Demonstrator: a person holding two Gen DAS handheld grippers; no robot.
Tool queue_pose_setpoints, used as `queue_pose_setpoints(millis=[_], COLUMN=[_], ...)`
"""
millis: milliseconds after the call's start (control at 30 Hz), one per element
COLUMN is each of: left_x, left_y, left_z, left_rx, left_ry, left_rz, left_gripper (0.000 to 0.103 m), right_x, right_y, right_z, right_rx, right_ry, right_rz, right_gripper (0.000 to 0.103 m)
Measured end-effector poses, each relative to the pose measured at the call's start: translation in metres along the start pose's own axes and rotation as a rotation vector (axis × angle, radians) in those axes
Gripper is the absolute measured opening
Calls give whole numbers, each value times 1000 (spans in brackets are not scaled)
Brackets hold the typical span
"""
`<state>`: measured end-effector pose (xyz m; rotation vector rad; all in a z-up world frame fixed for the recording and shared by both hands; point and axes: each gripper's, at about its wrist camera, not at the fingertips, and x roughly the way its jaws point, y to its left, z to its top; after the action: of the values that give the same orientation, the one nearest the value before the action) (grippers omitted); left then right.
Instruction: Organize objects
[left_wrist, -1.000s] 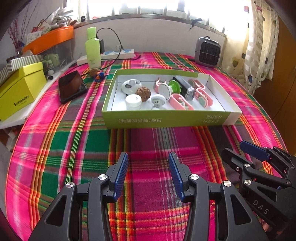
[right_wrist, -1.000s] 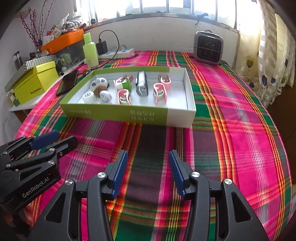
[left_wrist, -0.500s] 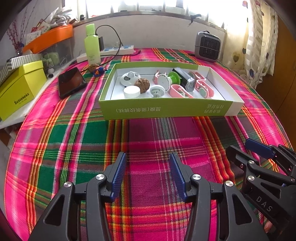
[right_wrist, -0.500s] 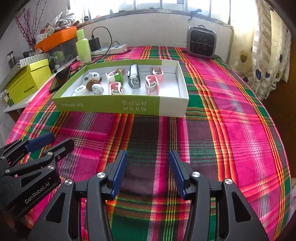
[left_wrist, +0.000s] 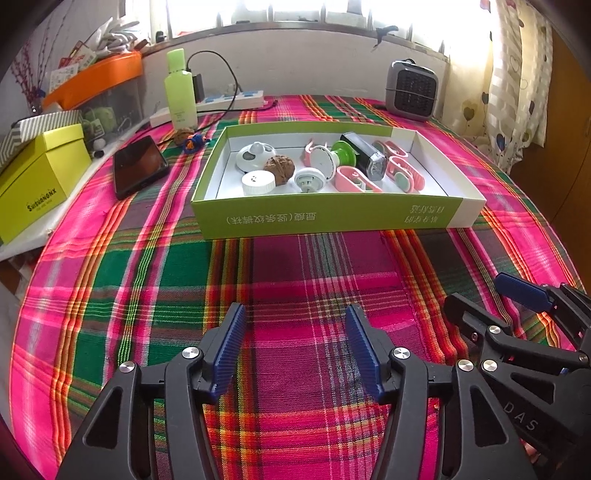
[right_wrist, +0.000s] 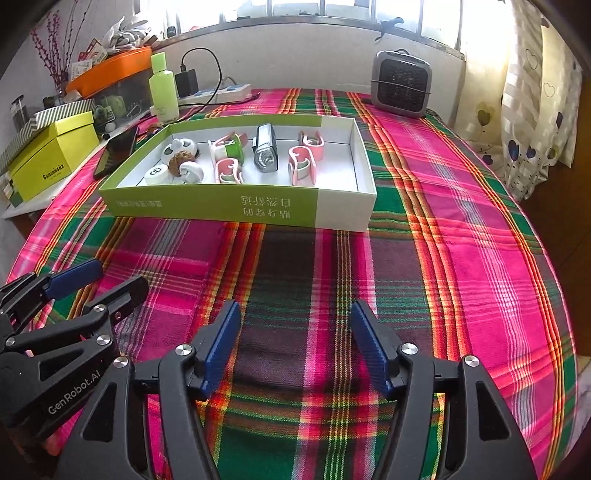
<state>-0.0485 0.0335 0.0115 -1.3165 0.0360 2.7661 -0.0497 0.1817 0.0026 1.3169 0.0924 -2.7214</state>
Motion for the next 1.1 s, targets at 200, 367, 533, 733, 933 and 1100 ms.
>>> queue_pose_setpoints(millis=[200,367,533,733,933,1100], left_x=[0,0,0,0,0,0], left_y=[0,0,0,0,0,0], left_z=[0,0,0,0,0,0], left_rx=[0,0,-1,-1,0,0], left_ry=[0,0,0,0,0,0], left_rz=[-1,-1,-1,-2,-1,-1], left_gripper=[57,57,57,58,58,58], right_x=[0,0,0,0,0,0], right_y=[-2,-2,-3,-3,-3,-3], right_z=[0,0,0,0,-1,-1], right_rx=[12,12,12,12,12,12], right_ry=[3,3,3,3,3,3], right_rz=[-9,-8,-8,-9,-8,-9], right_gripper=[67,68,68,68,68,68])
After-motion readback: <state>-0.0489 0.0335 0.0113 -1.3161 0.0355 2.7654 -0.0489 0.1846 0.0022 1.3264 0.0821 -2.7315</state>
